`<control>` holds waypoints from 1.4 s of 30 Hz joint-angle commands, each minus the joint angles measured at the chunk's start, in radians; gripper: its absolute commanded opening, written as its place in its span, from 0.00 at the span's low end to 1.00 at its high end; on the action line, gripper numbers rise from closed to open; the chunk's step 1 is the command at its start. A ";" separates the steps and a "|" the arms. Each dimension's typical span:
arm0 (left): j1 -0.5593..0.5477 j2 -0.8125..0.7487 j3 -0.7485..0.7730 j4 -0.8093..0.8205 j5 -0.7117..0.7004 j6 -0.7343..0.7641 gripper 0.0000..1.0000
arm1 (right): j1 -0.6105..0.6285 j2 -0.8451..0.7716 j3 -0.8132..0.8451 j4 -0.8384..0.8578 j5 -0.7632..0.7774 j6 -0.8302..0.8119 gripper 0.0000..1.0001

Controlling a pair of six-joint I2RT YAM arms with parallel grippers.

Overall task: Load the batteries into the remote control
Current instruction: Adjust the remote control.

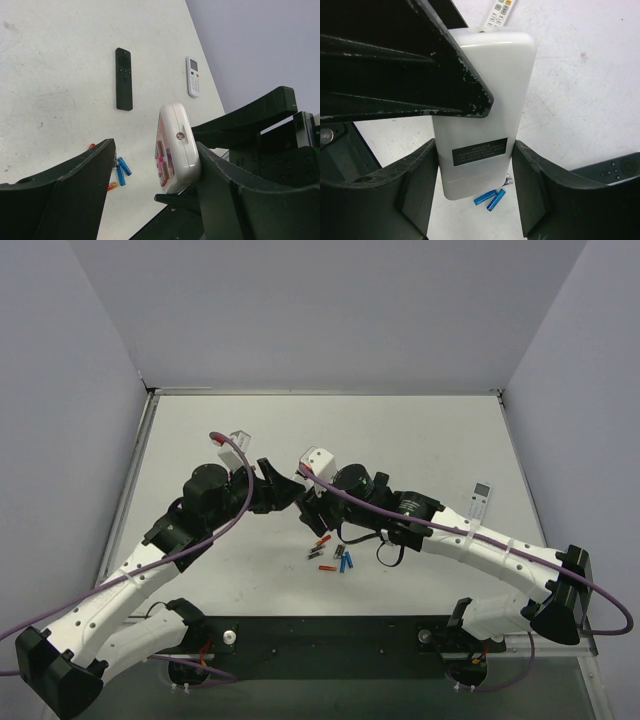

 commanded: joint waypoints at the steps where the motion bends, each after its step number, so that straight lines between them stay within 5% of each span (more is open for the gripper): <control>1: 0.010 -0.004 -0.062 0.089 0.017 -0.101 0.73 | 0.016 -0.017 0.030 0.064 -0.004 -0.013 0.00; 8: 0.010 0.007 -0.152 0.298 0.102 -0.267 0.68 | 0.032 0.002 0.045 0.064 0.003 -0.018 0.00; 12: 0.011 -0.004 -0.164 0.319 0.096 -0.279 0.58 | 0.036 0.010 0.046 0.064 0.013 -0.027 0.00; 19: 0.037 -0.039 -0.220 0.365 0.085 -0.345 0.25 | 0.035 0.021 0.036 0.070 0.016 -0.022 0.00; 22: 0.053 -0.050 -0.244 0.396 0.089 -0.373 0.04 | 0.035 0.010 0.030 0.091 0.017 0.013 0.23; 23: 0.066 -0.054 -0.266 0.405 0.089 -0.391 0.00 | 0.033 0.006 0.027 0.099 0.017 0.030 0.43; 26: 0.099 -0.088 -0.336 0.470 0.085 -0.455 0.00 | 0.030 -0.027 0.001 0.133 0.026 0.123 0.75; 29: 0.114 -0.133 -0.404 0.581 0.062 -0.523 0.00 | 0.016 -0.072 -0.050 0.200 0.095 0.281 0.93; 35: 0.116 -0.157 -0.525 0.819 0.013 -0.615 0.00 | -0.039 -0.204 -0.214 0.271 0.163 0.663 0.99; 42: 0.116 -0.131 -0.605 0.997 -0.027 -0.672 0.00 | -0.095 -0.244 -0.366 0.384 0.120 0.873 0.95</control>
